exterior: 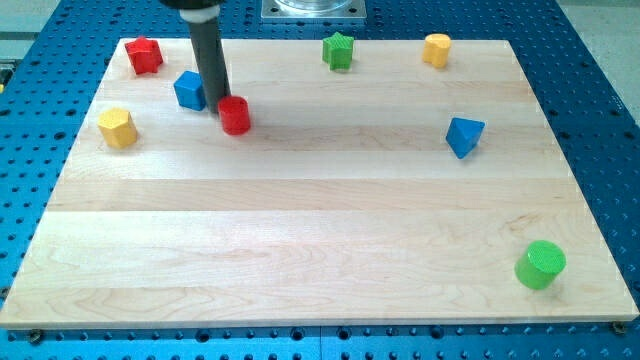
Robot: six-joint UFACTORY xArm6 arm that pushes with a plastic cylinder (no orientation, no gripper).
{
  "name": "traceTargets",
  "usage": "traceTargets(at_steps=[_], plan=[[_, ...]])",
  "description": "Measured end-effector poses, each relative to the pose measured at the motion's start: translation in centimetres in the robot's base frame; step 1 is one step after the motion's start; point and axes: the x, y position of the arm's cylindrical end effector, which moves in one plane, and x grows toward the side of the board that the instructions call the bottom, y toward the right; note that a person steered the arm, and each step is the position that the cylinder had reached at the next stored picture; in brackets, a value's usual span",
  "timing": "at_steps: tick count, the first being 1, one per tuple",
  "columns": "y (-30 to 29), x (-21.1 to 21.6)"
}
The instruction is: Move the red circle to the bottom center of the board
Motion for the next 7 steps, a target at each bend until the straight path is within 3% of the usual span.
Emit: traceTargets(at_steps=[1,2,3,4,5,7], plan=[[6.0,7.2],[7.4,12.4],[9.8,6.3],[13.1,11.1],[9.2,15.4],[7.1,15.7]])
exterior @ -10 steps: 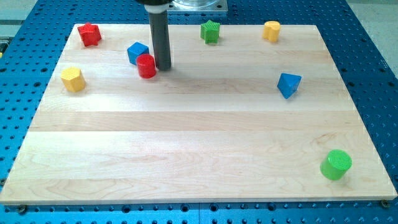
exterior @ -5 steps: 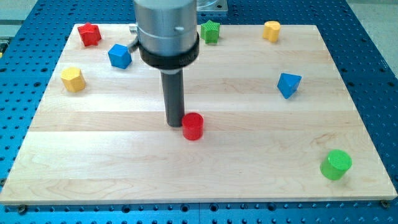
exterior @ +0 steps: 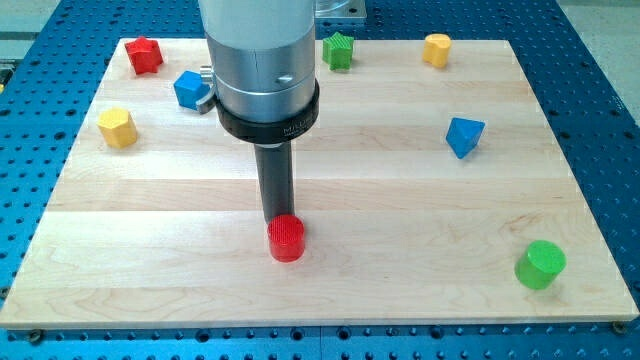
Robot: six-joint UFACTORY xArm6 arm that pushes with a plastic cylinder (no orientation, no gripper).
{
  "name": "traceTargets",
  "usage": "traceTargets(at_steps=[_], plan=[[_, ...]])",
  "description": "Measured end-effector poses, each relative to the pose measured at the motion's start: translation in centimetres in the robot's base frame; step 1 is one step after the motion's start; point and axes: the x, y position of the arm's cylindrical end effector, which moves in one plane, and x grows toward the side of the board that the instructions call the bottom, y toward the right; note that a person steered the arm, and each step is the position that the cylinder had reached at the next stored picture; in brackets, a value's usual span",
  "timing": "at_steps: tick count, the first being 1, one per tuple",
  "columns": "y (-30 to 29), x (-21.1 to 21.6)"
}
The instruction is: Move the red circle to the bottom center of the board
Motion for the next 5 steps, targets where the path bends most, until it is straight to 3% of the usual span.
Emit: traceTargets(at_steps=[2,3,4,5], plan=[[1.2,1.8],[4.2,-0.8],[4.5,3.3],[1.6,3.1]])
